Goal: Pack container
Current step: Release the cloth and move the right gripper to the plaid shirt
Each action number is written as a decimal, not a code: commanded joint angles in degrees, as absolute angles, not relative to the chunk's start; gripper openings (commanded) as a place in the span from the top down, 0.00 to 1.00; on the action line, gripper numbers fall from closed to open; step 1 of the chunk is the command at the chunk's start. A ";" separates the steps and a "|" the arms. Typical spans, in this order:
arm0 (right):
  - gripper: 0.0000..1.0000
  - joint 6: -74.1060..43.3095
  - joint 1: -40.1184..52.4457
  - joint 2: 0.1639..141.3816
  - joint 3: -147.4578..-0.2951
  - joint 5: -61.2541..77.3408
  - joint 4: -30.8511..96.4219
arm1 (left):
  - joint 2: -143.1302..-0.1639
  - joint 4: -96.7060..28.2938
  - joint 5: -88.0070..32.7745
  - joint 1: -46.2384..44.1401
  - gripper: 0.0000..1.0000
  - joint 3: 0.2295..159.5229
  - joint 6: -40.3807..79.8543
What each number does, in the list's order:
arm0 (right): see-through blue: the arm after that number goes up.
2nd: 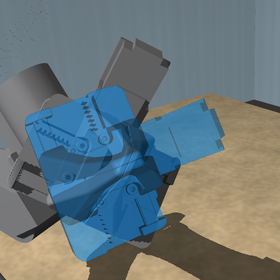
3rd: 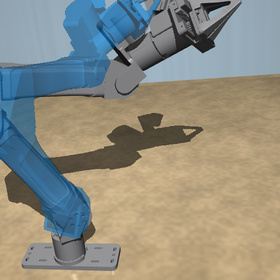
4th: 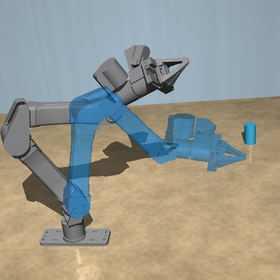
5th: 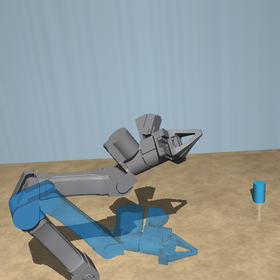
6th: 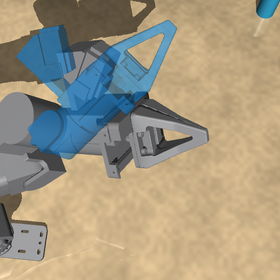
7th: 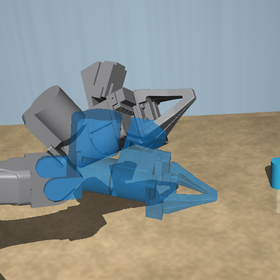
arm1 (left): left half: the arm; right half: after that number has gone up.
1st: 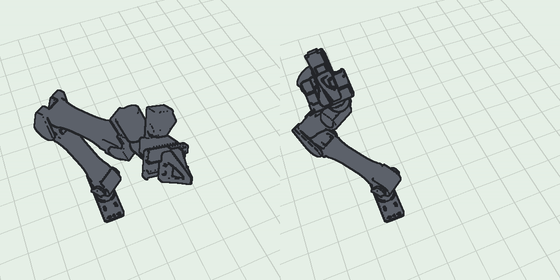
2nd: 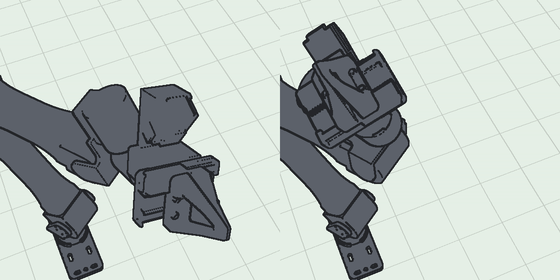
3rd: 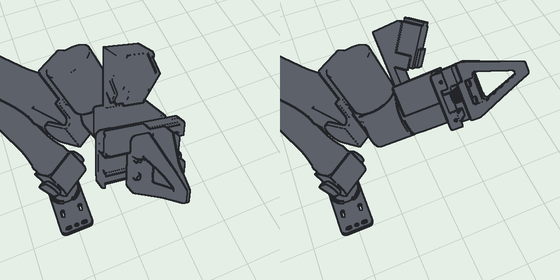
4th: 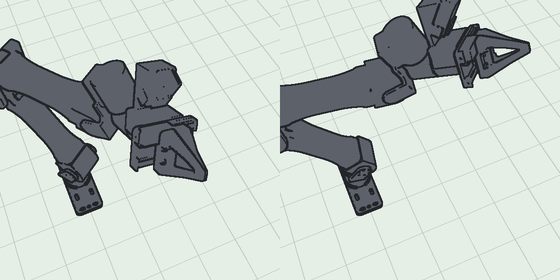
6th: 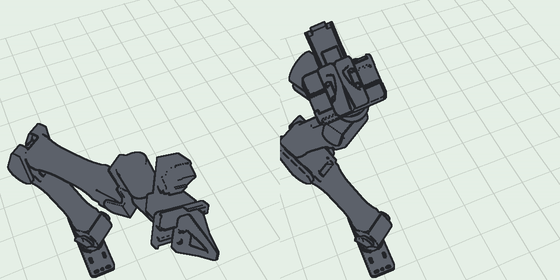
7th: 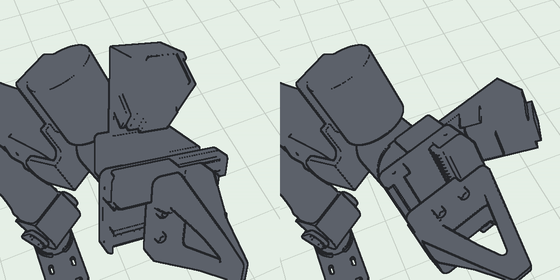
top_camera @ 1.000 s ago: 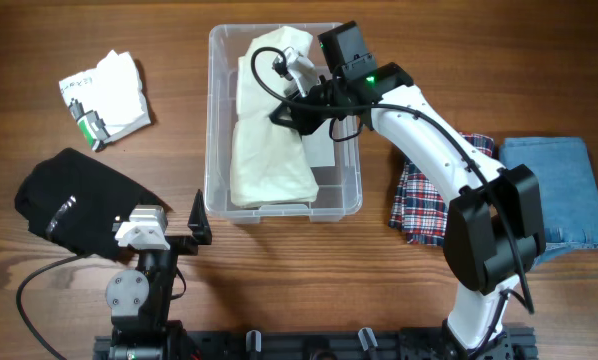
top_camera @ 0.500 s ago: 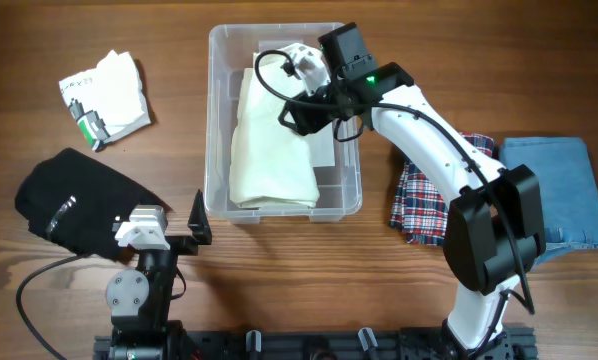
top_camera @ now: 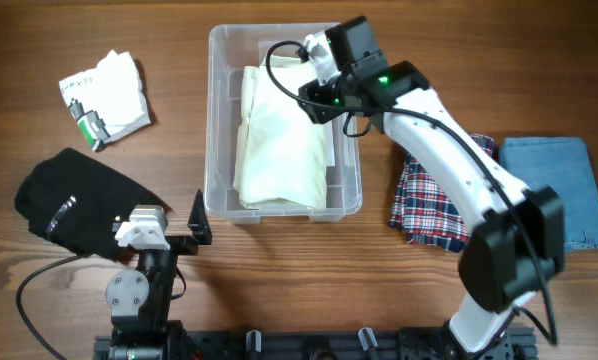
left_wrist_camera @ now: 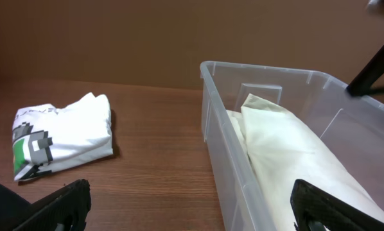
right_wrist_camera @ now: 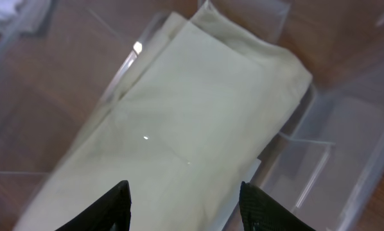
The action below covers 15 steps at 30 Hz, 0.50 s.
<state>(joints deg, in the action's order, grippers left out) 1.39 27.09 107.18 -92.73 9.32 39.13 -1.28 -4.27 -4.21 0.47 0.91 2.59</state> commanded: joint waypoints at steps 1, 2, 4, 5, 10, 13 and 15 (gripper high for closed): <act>0.45 -5.19 27.20 99.57 -93.43 6.72 41.06 | -1.30 -4.29 -4.47 0.62 0.00 0.54 1.72; 0.45 -6.92 26.74 97.76 -93.43 5.82 42.37 | -1.30 -4.32 -4.47 0.62 0.00 0.54 1.72; 0.45 -8.64 25.54 94.54 -93.43 4.38 45.06 | -1.30 -4.29 -4.47 0.62 0.00 0.54 1.72; 0.45 -9.21 24.62 92.64 -93.43 3.49 46.96 | -1.30 -4.29 -4.47 0.62 0.00 0.54 1.72; 0.45 -9.61 18.13 85.69 -93.43 2.09 58.74 | -1.30 -4.29 -4.47 0.62 0.00 0.54 1.72; 0.43 -11.20 13.28 84.25 -93.43 1.67 65.82 | -1.30 -4.32 -4.47 0.62 0.00 0.54 1.72; 0.41 -12.12 9.93 84.23 -93.41 1.65 69.78 | -1.30 -4.29 -4.47 0.62 0.00 0.54 1.72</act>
